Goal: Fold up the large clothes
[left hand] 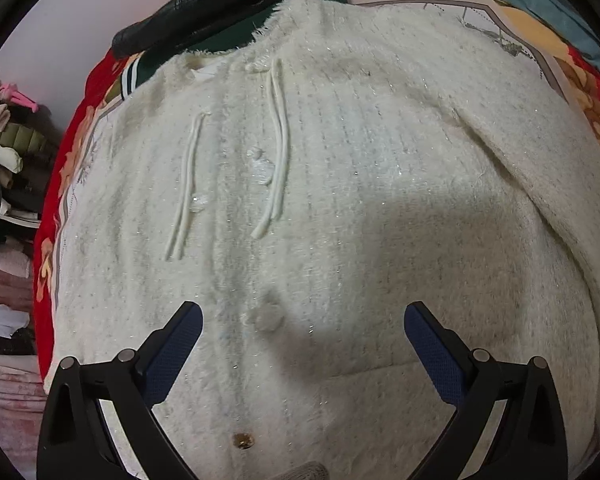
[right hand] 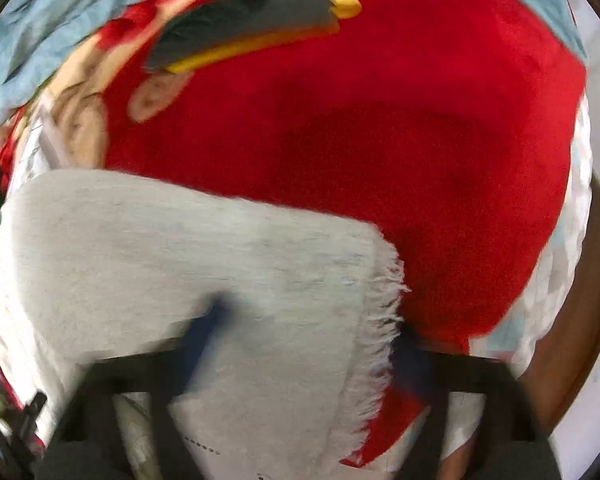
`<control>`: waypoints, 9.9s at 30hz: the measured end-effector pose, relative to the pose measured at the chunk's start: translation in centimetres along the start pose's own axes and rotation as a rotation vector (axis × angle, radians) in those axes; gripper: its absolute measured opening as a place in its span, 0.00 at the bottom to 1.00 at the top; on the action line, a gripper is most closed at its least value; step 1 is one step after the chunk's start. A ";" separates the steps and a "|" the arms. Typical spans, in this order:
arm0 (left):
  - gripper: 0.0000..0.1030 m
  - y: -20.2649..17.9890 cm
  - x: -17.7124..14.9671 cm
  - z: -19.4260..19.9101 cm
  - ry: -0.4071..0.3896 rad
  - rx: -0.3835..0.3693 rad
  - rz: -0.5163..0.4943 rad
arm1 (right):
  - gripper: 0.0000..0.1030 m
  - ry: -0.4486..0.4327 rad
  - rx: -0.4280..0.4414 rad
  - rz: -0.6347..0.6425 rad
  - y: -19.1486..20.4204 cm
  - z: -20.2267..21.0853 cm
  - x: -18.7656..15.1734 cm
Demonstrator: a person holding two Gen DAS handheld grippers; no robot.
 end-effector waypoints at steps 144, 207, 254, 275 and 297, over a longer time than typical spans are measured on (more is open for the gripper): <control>0.90 12.1 6.0 4.2 -0.112 -0.191 0.266 | 0.72 0.189 0.294 0.443 31.3 1.7 -6.6; 1.00 11.8 -5.0 -6.5 0.153 0.156 0.118 | 0.07 0.494 0.183 0.486 22.0 -6.3 -11.4; 1.00 25.8 -20.0 -6.8 0.247 0.296 0.344 | 0.03 0.339 0.087 0.933 35.1 -3.1 -25.9; 1.00 28.6 -22.8 -6.9 0.297 0.277 0.470 | 0.24 0.358 0.061 0.965 36.6 -3.4 -27.2; 1.00 16.3 -19.7 -3.7 0.211 0.232 0.252 | 0.46 0.522 -0.002 0.711 15.9 0.4 -9.6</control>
Point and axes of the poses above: each gripper's, at about its wrist camera, not at the fingertips, and z roughly against the way its jaws point, y to its left, x to its top, the point moved 3 cm from there along -z, roughly the way its jaws point, and after that the axes turned 2 degrees about -y, right-handed, at the moved point
